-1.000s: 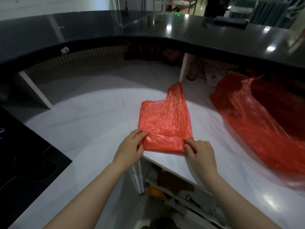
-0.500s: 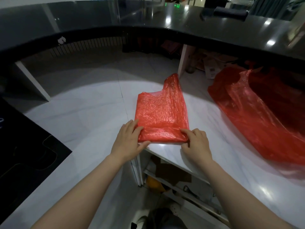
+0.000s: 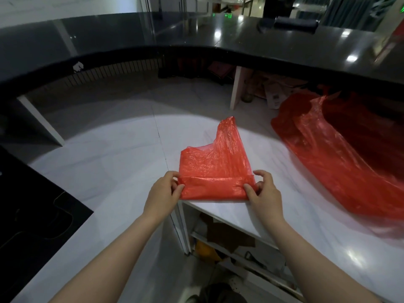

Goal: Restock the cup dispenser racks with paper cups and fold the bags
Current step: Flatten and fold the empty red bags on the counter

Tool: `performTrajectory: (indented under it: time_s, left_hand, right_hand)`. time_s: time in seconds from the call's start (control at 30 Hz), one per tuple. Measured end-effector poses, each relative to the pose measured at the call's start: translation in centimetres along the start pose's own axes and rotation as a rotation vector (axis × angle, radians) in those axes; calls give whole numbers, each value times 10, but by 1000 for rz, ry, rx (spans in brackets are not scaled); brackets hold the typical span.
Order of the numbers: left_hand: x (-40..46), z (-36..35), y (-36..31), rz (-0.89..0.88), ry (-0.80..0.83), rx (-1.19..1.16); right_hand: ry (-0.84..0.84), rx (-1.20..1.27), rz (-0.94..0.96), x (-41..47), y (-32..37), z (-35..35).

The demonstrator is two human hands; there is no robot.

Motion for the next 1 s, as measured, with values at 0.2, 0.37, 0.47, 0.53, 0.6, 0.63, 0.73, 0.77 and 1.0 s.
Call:
performTrajectory:
  time_s: [0.2, 0.37, 0.47, 0.53, 0.6, 0.63, 0.73, 0.77, 1.0]
  left_hand:
    - [-2, 5, -32, -290, -47, 204]
    - [-4, -21, -33, -371, 212, 295]
    - [-7, -25, -21, -306, 308, 245]
    - [-9, -24, -23, -340, 330, 221]
    - [-9, -20, -28, -371, 283, 174]
    - [-8, -15, -27, -367, 228, 130]
    - [-6, 6, -19, -230, 41, -35]
    - [-6, 10, -13, -168, -16, -75]
    - [0, 9, -1, 44, -129, -71]
  right_hand:
    - [-105, -283, 215, -13, 20, -2]
    - [33, -578, 260, -15, 18, -24]
    - [71, -542, 305, -19, 19, -23]
    - [68, -426, 263, -16, 17, -15]
    - [58, -310, 178, -10, 11, -6]
    - [57, -258, 148, -7, 9, -4]
    - [-5, -165, 113, 0, 7, 3]
    - [-27, -163, 112, 2, 5, 3]
    - [-73, -223, 77, -1, 4, 2]
Point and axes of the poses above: each hand's wrist, its own x-axis towards the middle knuckle, its own z-axis out of the back of the hand, y = z × x, the point moved 10 cm from there along x, towards the middle knuckle, and after that the axes turned 15 degrees about -z, right-handed, at the moved point
